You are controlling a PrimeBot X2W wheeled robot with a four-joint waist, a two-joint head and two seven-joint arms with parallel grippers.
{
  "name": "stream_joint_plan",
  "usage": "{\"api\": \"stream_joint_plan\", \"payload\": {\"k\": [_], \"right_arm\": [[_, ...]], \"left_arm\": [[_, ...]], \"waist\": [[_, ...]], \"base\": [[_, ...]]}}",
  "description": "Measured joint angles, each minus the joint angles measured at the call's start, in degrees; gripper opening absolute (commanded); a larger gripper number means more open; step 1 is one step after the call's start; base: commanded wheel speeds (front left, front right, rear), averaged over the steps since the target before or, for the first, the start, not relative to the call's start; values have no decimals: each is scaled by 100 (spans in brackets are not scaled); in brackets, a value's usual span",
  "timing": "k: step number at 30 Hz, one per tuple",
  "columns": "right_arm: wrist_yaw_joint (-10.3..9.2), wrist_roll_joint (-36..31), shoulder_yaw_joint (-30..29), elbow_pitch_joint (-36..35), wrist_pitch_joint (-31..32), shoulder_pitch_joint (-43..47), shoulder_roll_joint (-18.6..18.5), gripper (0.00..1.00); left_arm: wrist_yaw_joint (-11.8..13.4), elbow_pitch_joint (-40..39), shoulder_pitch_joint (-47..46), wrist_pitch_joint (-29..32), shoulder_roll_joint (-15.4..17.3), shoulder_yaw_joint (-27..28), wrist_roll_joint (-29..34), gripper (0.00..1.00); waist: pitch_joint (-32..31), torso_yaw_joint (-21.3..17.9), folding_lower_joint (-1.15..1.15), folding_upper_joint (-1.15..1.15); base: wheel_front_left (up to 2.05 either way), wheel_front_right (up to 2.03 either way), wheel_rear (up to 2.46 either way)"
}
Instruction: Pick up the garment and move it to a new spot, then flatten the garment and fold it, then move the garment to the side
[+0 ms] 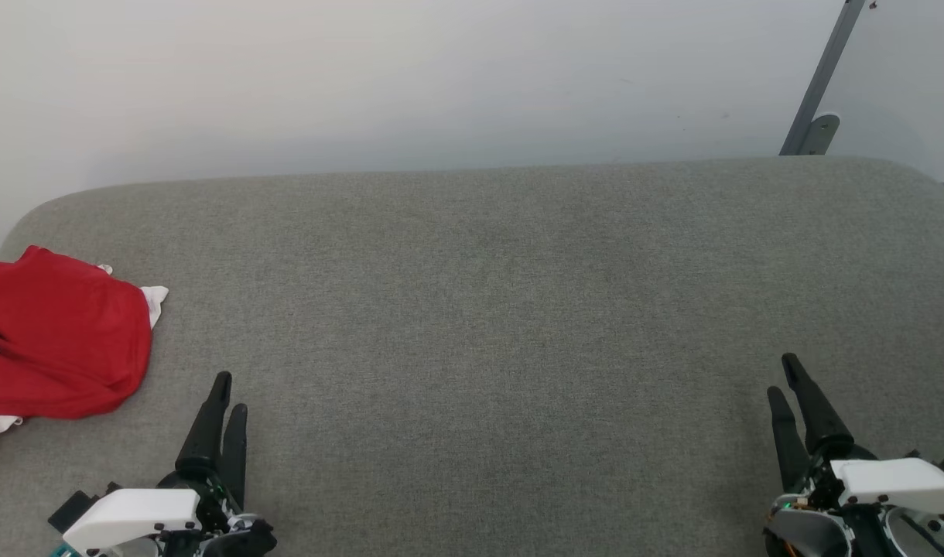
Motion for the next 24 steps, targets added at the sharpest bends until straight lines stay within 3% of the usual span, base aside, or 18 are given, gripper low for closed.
{"api": "stream_joint_plan", "payload": {"k": [9, 24], "right_arm": [[0, -156, 10, 157, -120, -290, -168, 100], [0, -1680, 537, 332, -666, -644, -714, 100]], "left_arm": [[1, 52, -153, -193, 155, -81, 322, 100], [74, 169, -356, -664, 355, -330, 1936, 100]], "waist": [[5, 0, 0, 0], [42, 10, 0, 0]], "base": [[0, 0, 0], [0, 0, 0]]}}
